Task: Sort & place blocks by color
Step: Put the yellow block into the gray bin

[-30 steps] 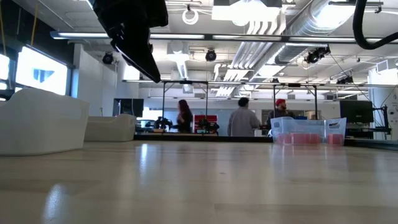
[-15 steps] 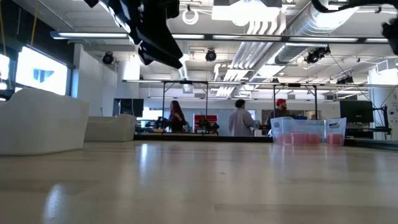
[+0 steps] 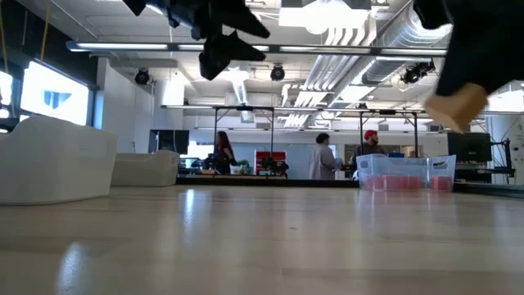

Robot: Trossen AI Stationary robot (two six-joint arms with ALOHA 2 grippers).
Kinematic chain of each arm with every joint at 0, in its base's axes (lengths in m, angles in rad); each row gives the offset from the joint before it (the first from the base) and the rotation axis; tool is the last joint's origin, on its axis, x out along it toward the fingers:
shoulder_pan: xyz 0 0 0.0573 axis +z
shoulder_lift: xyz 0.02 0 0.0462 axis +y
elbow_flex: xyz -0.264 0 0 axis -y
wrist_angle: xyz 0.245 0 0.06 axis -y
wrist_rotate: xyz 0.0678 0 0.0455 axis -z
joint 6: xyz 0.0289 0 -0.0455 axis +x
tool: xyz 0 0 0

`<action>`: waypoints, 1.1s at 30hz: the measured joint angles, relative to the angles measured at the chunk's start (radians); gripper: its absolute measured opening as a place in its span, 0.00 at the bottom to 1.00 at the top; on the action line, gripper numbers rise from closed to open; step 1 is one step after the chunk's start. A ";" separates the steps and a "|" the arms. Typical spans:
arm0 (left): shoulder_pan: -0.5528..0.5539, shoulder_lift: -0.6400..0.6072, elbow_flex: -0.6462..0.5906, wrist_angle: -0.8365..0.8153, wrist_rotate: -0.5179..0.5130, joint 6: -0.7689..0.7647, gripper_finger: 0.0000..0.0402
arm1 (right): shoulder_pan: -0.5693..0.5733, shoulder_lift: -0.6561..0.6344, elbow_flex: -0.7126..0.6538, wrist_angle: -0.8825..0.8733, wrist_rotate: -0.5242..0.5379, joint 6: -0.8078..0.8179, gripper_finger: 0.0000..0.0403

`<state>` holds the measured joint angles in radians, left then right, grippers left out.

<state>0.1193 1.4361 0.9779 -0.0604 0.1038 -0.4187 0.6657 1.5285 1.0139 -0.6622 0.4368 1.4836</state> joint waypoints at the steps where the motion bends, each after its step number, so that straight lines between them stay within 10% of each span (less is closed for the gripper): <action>1: 0.000 0.000 0.000 0.018 0.003 -0.023 0.40 | -0.010 -0.010 0.000 0.006 0.019 -0.040 0.26; 14: -0.012 0.000 0.000 0.160 0.158 -0.275 0.40 | -0.113 -0.079 0.000 0.356 0.210 -0.767 0.27; 33: -0.014 0.000 0.000 0.357 0.468 -0.419 0.44 | -0.136 -0.078 0.000 0.733 0.181 -1.610 0.27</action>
<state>0.1055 1.4360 0.9779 0.2966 0.5723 -0.8379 0.5295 1.4502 1.0142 0.0713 0.6178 -0.1266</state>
